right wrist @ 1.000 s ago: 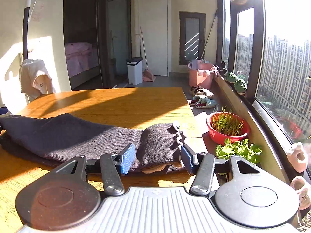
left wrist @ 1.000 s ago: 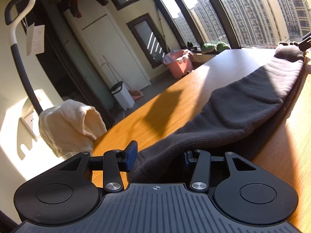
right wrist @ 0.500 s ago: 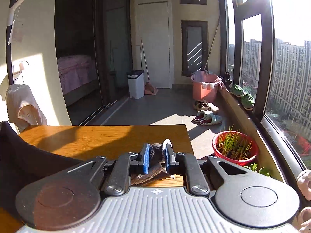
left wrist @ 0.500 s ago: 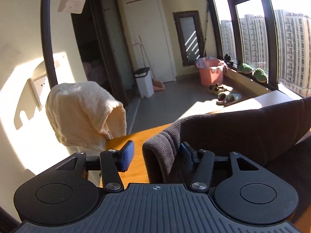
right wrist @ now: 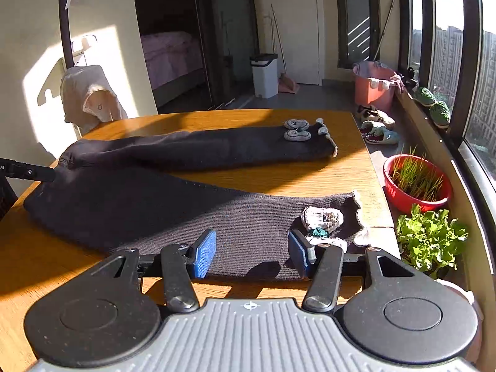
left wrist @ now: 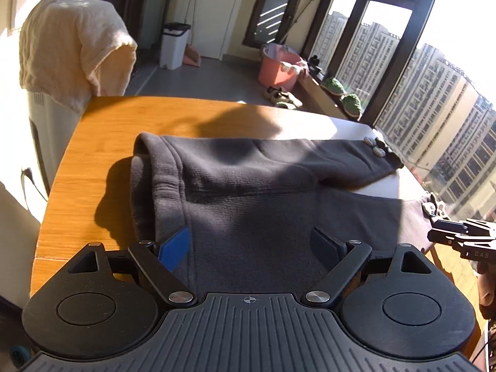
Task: Fold clothes
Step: 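Hold the grey garment edge with both grippers and fold it over itself, then open both grippers and withdraw them from the folded garment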
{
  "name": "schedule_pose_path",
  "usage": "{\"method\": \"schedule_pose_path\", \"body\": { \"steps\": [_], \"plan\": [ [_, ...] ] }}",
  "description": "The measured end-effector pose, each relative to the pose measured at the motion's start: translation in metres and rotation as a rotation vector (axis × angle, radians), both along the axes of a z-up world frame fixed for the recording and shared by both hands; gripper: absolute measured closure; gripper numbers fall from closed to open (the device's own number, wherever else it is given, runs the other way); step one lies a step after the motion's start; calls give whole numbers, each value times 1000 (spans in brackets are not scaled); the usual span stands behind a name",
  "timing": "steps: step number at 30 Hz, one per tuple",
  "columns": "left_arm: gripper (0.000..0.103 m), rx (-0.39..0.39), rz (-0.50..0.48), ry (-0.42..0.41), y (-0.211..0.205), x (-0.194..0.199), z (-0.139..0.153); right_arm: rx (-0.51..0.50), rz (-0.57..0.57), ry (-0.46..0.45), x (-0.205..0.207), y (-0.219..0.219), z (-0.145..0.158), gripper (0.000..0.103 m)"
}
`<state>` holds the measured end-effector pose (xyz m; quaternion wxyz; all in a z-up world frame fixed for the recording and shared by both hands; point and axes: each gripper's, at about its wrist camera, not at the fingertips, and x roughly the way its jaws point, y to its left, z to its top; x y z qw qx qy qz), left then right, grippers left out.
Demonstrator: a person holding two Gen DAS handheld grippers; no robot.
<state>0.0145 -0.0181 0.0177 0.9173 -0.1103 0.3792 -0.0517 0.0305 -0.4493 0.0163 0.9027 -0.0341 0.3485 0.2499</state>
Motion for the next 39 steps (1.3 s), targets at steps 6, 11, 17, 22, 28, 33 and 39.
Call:
{"method": "schedule_pose_path", "body": {
  "steps": [6, 11, 17, 22, 28, 33, 39],
  "plan": [
    [14, 89, 19, -6, -2, 29, -18, -16, -12, -23, 33, 22, -2, 48],
    [13, 118, 74, -22, 11, 70, -23, -35, -19, -49, 63, 43, -7, 48],
    [9, 203, 47, -37, 7, 81, -28, -51, -23, -84, 79, 60, -14, 47],
    [9, 260, 50, -31, -9, 51, -21, -93, -41, -105, 66, 53, -10, 45],
    [2, 173, 85, -108, -41, -4, 5, 13, -41, -97, 25, 36, 3, 26],
    [0, 210, 109, -64, -83, -24, -9, 68, -111, -24, 1, 36, -3, 10],
    [0, 198, 233, 20, -106, -45, -28, 83, -170, 4, -30, 48, -15, 0]
  ]
}}
